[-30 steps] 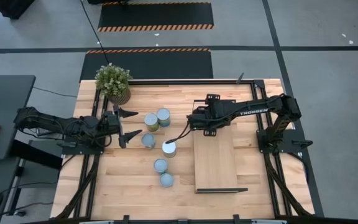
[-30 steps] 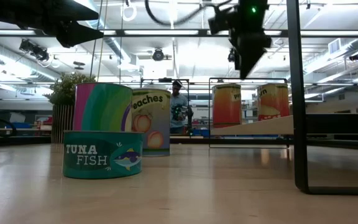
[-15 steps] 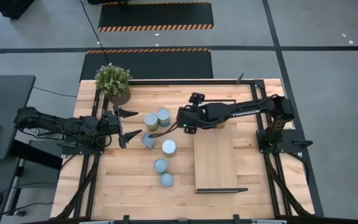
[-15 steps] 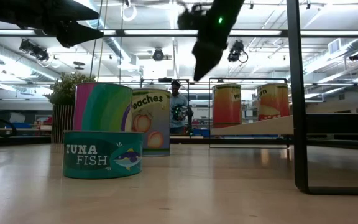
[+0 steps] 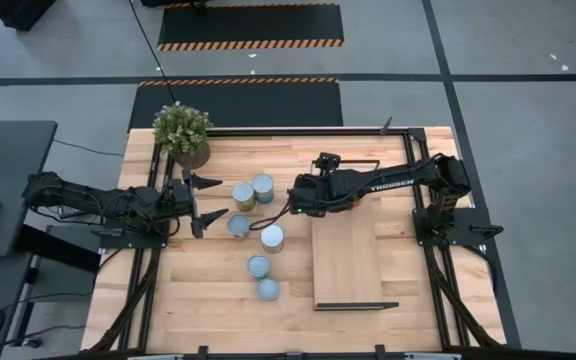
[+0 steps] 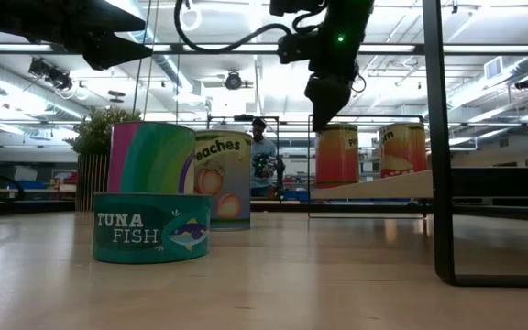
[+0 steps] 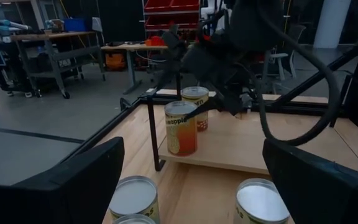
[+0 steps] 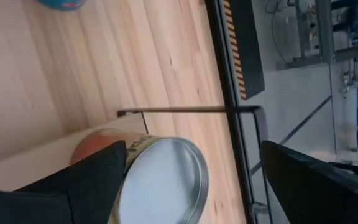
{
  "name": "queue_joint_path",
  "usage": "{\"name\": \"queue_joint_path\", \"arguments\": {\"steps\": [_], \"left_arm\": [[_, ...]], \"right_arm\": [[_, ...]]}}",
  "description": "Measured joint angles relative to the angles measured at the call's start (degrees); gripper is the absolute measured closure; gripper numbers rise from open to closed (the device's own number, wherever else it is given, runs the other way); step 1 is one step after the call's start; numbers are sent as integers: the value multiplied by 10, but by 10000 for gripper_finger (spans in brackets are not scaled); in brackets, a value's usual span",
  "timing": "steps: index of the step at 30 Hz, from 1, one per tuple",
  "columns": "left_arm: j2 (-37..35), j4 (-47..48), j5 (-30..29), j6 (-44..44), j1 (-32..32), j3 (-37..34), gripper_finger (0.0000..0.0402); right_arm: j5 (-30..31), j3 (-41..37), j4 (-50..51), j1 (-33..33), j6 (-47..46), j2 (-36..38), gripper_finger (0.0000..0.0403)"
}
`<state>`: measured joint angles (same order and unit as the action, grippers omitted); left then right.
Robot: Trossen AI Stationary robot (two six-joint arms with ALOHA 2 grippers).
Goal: Pick and place cans onto a shelf
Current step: Put the canned pineapples on the shelf, then adjust the canned corn on the shelf
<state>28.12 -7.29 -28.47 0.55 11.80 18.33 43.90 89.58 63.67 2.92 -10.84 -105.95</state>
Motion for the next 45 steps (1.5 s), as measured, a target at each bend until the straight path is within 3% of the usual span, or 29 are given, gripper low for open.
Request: {"name": "queue_joint_path", "arguments": {"steps": [13,22,34,45], "left_arm": [[0,0,0,3,0,0,12],[0,0,0,3,0,0,12],[0,1,0,3,0,0,12],[0,1,0,7,0,0,12]], "right_arm": [[11,25,183,49,-128,2,26],[-48,31,267,83,-222,2,26],[-78,-67,263,98,-258,54,27],[-60,-164,264,94,-293,120,28]]}}
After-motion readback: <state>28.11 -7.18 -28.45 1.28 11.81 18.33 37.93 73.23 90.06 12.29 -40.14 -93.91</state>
